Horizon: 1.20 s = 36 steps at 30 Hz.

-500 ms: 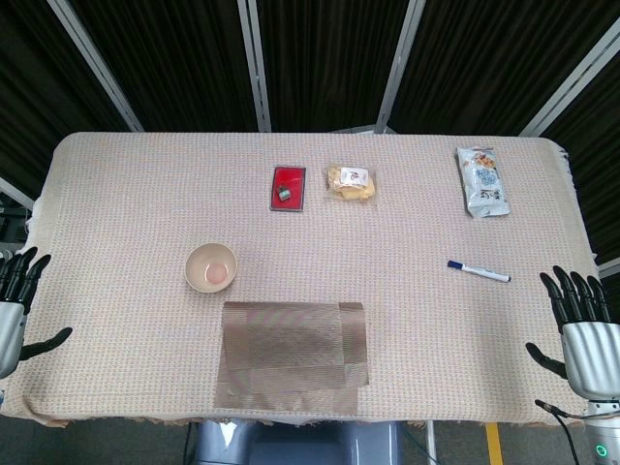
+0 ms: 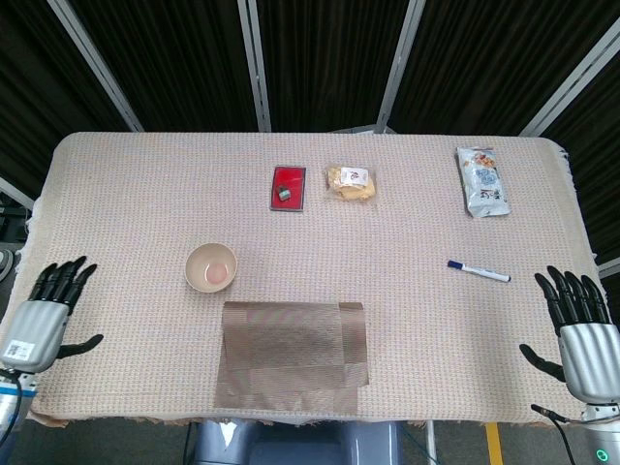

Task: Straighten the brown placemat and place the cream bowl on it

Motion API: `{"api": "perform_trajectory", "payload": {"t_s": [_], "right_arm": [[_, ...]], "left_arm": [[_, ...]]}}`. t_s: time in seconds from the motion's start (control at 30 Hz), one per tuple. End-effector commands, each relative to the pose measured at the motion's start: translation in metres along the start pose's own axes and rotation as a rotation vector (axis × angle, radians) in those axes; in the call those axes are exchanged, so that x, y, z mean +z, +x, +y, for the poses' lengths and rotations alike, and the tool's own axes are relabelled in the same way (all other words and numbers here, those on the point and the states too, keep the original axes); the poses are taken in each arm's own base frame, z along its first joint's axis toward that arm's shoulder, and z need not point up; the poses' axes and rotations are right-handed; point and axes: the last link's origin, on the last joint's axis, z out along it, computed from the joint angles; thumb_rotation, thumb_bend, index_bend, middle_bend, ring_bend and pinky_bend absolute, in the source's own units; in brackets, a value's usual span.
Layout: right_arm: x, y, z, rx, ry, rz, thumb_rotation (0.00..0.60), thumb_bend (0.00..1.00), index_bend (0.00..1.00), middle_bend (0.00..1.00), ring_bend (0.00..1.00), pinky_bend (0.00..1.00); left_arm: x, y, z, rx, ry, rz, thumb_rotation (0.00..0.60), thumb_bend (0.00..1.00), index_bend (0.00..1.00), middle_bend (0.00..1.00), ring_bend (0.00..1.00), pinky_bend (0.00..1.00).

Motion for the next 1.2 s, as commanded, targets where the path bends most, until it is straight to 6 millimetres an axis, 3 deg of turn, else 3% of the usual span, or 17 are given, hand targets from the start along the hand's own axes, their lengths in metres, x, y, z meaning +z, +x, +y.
{"api": "perform_trajectory", "payload": {"t_s": [0.03, 0.17, 0.27, 0.73, 0.9, 1.07, 1.2], "right_arm": [[0.005, -0.001, 0.002, 0.000, -0.007, -0.006, 0.600, 0.00, 0.00, 0.00, 0.00, 0.00], [0.009, -0.003, 0.006, -0.002, -0.024, -0.015, 0.600, 0.00, 0.00, 0.00, 0.00, 0.00], [0.012, -0.004, 0.009, 0.002, -0.038, -0.020, 0.600, 0.00, 0.00, 0.00, 0.00, 0.00], [0.014, -0.013, 0.023, -0.033, -0.100, -0.051, 0.600, 0.00, 0.00, 0.00, 0.00, 0.00], [0.015, -0.015, 0.024, -0.037, -0.105, -0.058, 0.600, 0.00, 0.00, 0.00, 0.00, 0.00], [0.015, -0.016, 0.023, -0.037, -0.102, -0.063, 0.600, 0.00, 0.00, 0.00, 0.00, 0.00], [0.014, -0.016, 0.023, -0.033, -0.098, -0.062, 0.600, 0.00, 0.00, 0.00, 0.00, 0.00]], "left_arm": [[0.044, -0.031, 0.021, -0.039, -0.086, -0.043, 0.600, 0.12, 0.09, 0.00, 0.00, 0.00], [0.076, -0.058, 0.033, -0.028, -0.111, -0.098, 0.600, 0.19, 0.24, 0.00, 0.00, 0.00], [0.101, -0.072, 0.043, -0.001, -0.121, -0.112, 0.600, 0.22, 0.27, 0.00, 0.00, 0.00], [0.139, -0.105, 0.063, 0.024, -0.163, -0.147, 0.600, 0.26, 0.36, 0.00, 0.00, 0.00], [0.144, -0.105, 0.064, 0.023, -0.163, -0.135, 0.600, 0.37, 0.59, 0.00, 0.00, 0.00], [0.147, -0.095, 0.056, 0.030, -0.146, -0.101, 0.600, 0.40, 0.63, 0.00, 0.00, 0.00], [0.148, -0.080, 0.038, 0.043, -0.103, -0.069, 0.600, 0.40, 0.63, 0.00, 0.00, 0.00]]}}
